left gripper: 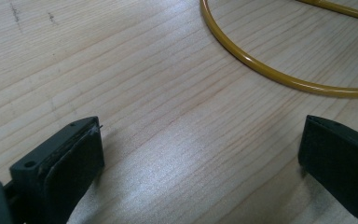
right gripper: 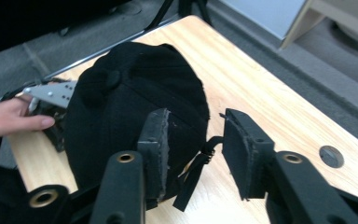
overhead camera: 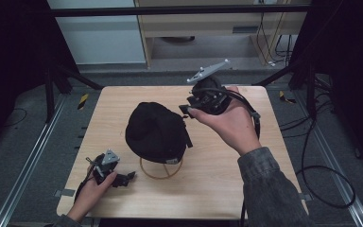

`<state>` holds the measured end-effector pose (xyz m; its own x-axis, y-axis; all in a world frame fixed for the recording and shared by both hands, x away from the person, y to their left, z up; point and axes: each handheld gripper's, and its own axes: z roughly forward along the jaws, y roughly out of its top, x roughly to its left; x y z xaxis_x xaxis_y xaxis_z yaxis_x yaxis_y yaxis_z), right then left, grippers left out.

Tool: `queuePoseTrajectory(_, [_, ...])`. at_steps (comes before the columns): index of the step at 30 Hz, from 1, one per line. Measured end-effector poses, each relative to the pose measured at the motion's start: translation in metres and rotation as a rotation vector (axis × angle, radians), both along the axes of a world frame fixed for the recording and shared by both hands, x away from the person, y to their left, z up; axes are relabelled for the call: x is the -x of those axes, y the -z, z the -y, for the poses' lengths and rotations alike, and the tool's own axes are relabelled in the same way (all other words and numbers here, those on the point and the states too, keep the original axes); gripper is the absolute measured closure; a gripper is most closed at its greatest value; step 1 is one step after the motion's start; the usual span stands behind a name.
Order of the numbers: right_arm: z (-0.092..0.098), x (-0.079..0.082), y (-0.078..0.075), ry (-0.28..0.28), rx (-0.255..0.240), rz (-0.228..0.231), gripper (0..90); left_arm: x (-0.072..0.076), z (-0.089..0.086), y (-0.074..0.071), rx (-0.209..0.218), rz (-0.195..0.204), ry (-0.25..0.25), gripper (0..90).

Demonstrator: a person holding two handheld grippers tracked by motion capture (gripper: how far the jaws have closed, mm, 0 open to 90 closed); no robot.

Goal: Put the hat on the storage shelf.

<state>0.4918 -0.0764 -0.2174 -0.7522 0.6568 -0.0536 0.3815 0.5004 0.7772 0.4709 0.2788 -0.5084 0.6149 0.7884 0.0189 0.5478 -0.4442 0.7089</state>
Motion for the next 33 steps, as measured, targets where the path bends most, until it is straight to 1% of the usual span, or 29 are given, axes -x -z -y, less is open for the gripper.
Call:
queuePoseTrajectory(4, [0.009, 0.006, 0.005, 0.041, -0.022, 0.022, 50.1, 0.000, 0.000, 0.000, 0.000, 0.000, 0.000, 0.0])
queuePoseTrajectory(5, [0.012, 0.007, 0.007, 0.054, -0.025, 0.029, 46.2, 0.000, 0.000, 0.000, 0.000, 0.000, 0.001, 0.0])
queuePoseTrajectory(6, [0.015, 0.007, 0.009, 0.075, -0.021, 0.038, 43.1, 0.000, 0.000, 0.000, 0.000, -0.001, 0.001, 0.0])
queuePoseTrajectory(8, [0.019, 0.006, 0.012, 0.094, -0.012, 0.047, 39.3, 0.000, 0.001, 0.000, 0.002, 0.000, 0.002, 0.0])
queuePoseTrajectory(9, [0.022, 0.006, 0.015, 0.110, -0.017, 0.054, 36.8, 0.000, 0.001, 0.000, 0.002, 0.000, 0.003, 0.0])
queuePoseTrajectory(13, [0.034, 0.005, 0.021, 0.154, -0.040, 0.068, 28.6, 0.000, 0.001, 0.000, 0.002, 0.000, 0.003, 0.0])
queuePoseTrajectory(19, [0.047, 0.008, 0.028, 0.207, -0.053, 0.084, 15.6, 0.000, 0.001, 0.000, 0.002, 0.004, 0.000, 0.0])
queuePoseTrajectory(21, [0.051, 0.009, 0.032, 0.217, -0.050, 0.083, 13.6, 0.000, 0.001, 0.000, 0.005, 0.003, -0.002, 0.0])
queuePoseTrajectory(23, [0.056, 0.010, 0.036, 0.226, -0.057, 0.094, 12.2, 0.000, 0.001, 0.000, 0.003, 0.002, -0.001, 0.0])
queuePoseTrajectory(26, [0.063, 0.010, 0.043, 0.236, -0.066, 0.089, 10.9, 0.000, 0.001, 0.000, 0.004, 0.003, -0.001, 0.0])
queuePoseTrajectory(33, [0.072, 0.009, 0.062, 0.240, -0.058, 0.074, 9.0, 0.000, 0.001, 0.000, 0.005, 0.003, -0.002, 0.0])
